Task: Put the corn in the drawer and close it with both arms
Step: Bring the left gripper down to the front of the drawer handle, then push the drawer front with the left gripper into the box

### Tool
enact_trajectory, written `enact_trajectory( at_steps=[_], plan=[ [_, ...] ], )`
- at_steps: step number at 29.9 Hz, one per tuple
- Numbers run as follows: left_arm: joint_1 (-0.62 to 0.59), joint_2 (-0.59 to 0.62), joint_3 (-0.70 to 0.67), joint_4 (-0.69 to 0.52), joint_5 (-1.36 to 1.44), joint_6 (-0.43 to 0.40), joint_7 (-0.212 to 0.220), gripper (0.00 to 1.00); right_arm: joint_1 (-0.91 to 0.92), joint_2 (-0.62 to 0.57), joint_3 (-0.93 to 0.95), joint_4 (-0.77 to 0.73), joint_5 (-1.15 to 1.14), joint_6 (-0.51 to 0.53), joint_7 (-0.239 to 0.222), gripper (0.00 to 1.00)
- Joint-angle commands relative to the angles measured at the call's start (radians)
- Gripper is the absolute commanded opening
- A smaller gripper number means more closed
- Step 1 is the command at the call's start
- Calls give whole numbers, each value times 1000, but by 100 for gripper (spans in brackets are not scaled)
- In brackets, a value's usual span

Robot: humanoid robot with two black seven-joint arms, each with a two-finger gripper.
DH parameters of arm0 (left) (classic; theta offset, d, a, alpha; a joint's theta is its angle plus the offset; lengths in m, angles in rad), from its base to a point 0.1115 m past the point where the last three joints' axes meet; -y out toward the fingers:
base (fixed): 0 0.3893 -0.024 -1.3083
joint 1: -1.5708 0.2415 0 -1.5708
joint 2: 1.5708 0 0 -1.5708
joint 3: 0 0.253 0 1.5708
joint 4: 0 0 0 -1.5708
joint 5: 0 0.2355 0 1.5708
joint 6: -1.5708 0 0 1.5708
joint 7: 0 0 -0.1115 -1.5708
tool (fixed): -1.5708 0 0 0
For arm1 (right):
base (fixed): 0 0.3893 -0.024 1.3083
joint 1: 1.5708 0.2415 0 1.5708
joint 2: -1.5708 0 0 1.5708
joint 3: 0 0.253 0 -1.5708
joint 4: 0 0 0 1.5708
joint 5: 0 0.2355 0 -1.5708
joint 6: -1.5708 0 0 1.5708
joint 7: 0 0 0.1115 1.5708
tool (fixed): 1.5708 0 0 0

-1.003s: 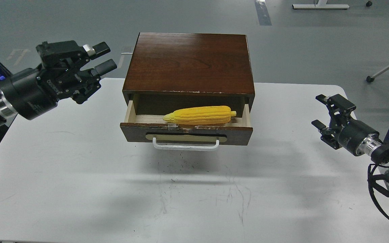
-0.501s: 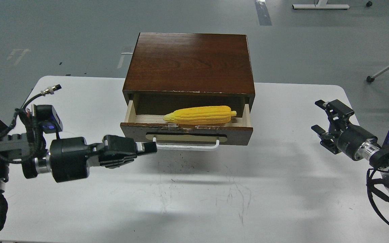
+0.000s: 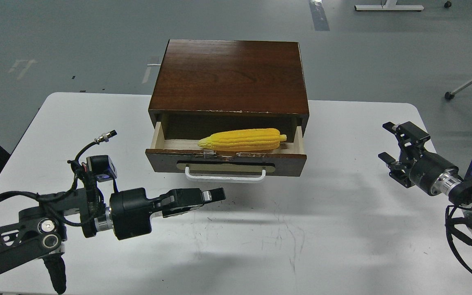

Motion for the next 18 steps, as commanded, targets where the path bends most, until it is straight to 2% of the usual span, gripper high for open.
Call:
enact_trajectory(
  at_steps=[1, 11, 18],
  plan=[
    [6, -24, 1, 45, 1, 33, 0, 0, -4, 0, 0, 0, 1, 0, 0, 97],
    [24, -55, 6, 91, 8, 33, 0, 0, -6, 5, 0, 0, 0, 0, 0, 97],
    [23, -120, 9, 197, 14, 33, 0, 0, -4, 3, 0, -5, 0, 0, 0, 97]
  ],
)
